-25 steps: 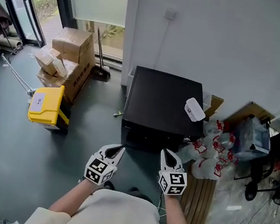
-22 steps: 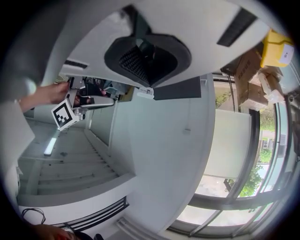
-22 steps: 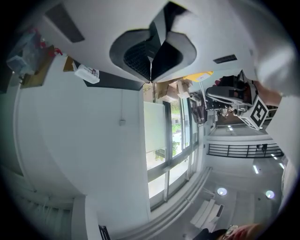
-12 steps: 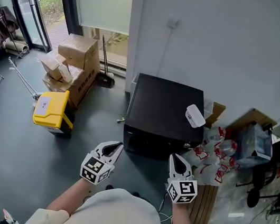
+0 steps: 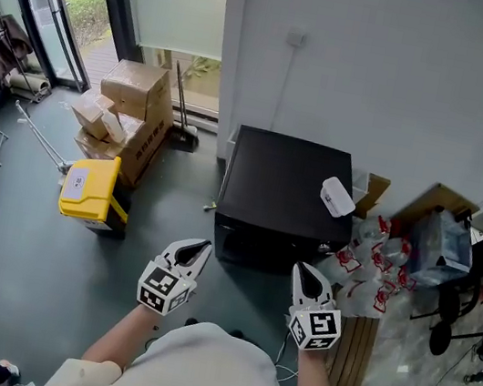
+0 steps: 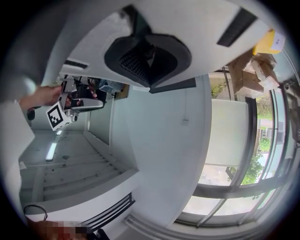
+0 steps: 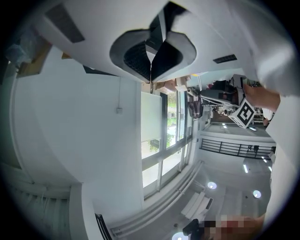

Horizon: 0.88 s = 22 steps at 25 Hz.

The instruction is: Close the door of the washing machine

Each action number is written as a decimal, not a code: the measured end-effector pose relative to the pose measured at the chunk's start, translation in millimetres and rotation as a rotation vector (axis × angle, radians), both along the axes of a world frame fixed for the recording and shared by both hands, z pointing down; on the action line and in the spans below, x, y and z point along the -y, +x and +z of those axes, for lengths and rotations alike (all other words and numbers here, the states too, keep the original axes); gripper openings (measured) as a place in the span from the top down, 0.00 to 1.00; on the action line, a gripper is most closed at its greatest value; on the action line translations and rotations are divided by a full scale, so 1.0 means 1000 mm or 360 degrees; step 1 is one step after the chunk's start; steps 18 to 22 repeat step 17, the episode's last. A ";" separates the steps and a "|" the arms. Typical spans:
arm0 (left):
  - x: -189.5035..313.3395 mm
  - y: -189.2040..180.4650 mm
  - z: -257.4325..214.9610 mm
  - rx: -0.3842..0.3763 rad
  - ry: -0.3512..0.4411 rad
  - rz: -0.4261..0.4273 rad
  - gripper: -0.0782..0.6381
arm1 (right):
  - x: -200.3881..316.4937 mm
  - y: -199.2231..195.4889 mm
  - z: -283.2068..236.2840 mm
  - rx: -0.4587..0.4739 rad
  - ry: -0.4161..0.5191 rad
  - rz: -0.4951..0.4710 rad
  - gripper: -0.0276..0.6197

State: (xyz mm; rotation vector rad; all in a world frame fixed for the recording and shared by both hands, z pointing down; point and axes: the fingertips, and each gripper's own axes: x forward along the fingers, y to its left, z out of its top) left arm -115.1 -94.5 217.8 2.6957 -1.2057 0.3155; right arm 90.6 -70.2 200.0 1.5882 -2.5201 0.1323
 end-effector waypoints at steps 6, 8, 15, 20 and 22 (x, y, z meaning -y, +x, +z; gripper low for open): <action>-0.001 0.003 -0.001 -0.0013 0.0002 -0.0009 0.88 | -0.001 0.006 -0.001 0.0021 -0.0002 0.0021 0.91; -0.002 0.004 -0.002 -0.0017 0.0002 -0.0008 0.88 | -0.001 0.005 -0.002 0.0024 -0.0001 0.0022 0.91; -0.004 0.006 0.001 -0.0020 -0.0002 -0.0015 0.88 | -0.002 0.009 0.000 0.0036 -0.0003 0.0026 0.91; -0.004 0.007 0.002 -0.0019 -0.0004 -0.0015 0.88 | -0.002 0.012 -0.001 0.0039 -0.0002 0.0029 0.91; -0.004 0.007 0.002 -0.0019 -0.0004 -0.0015 0.88 | -0.002 0.012 -0.001 0.0039 -0.0002 0.0029 0.91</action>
